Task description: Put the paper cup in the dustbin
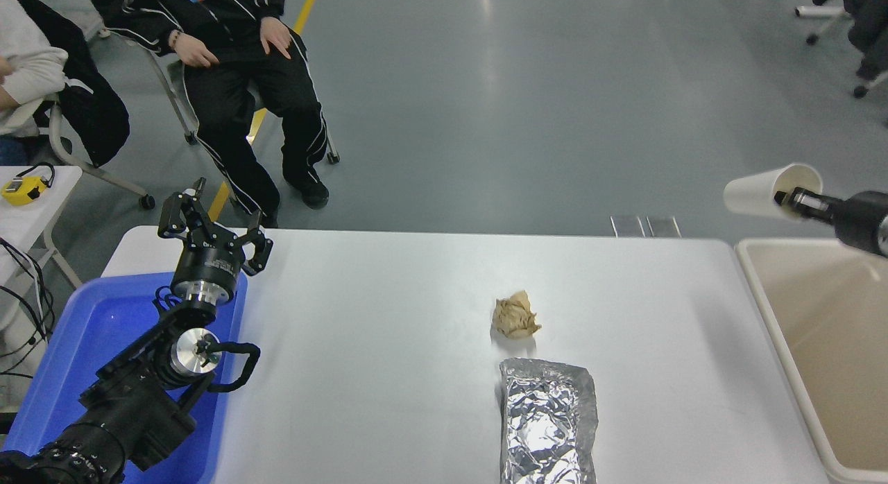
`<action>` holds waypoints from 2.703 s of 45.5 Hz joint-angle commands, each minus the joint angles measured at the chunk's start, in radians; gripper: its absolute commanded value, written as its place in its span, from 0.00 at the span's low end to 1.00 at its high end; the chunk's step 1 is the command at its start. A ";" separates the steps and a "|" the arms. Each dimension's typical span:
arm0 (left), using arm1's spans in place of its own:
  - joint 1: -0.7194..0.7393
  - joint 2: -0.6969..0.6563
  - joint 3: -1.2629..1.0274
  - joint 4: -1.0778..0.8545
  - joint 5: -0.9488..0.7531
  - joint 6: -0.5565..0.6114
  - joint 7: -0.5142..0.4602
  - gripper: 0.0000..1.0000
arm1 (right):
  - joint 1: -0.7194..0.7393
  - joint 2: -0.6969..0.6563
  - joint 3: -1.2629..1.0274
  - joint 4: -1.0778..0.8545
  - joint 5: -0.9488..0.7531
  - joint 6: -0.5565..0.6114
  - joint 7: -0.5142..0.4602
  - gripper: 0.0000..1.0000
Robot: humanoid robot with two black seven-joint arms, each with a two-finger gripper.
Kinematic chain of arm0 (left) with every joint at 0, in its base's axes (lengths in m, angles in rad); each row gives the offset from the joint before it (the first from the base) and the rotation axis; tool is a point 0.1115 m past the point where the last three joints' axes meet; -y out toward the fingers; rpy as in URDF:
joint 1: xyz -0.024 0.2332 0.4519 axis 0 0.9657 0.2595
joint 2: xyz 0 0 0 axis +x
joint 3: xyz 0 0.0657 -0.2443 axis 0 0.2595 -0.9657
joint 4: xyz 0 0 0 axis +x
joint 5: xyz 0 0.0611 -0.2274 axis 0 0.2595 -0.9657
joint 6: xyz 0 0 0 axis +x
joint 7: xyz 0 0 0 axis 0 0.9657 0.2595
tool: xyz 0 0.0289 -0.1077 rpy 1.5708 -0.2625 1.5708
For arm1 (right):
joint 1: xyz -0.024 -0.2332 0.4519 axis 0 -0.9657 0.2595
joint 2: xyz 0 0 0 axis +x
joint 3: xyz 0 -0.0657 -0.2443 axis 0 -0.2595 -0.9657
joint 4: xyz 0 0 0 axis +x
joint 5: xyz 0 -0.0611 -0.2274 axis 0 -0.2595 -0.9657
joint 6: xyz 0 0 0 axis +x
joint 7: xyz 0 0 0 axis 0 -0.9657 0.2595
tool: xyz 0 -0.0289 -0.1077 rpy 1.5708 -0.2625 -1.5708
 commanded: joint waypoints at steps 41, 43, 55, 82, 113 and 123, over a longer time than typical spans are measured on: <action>0.000 0.000 0.000 0.000 0.000 0.000 0.000 1.00 | -0.523 0.287 0.032 -0.356 0.297 -0.277 -0.364 0.00; 0.000 0.000 0.000 0.000 0.000 0.000 0.000 1.00 | -0.523 0.287 0.041 -0.356 0.297 -0.277 -0.363 0.03; 0.000 0.000 0.000 0.000 0.000 0.000 0.000 1.00 | -0.525 0.285 0.063 -0.352 0.297 -0.280 -0.361 0.89; 0.000 0.000 0.000 0.000 0.000 0.000 0.000 1.00 | -0.180 0.095 0.715 -0.150 0.297 -0.261 -0.355 0.99; 0.000 0.000 0.000 0.000 0.000 0.000 0.000 1.00 | -0.394 0.118 1.492 0.507 0.288 -0.255 -0.240 0.99; 0.000 0.000 0.000 0.000 0.000 0.000 0.000 1.00 | -0.595 0.270 1.564 0.507 0.281 -0.254 -0.119 0.99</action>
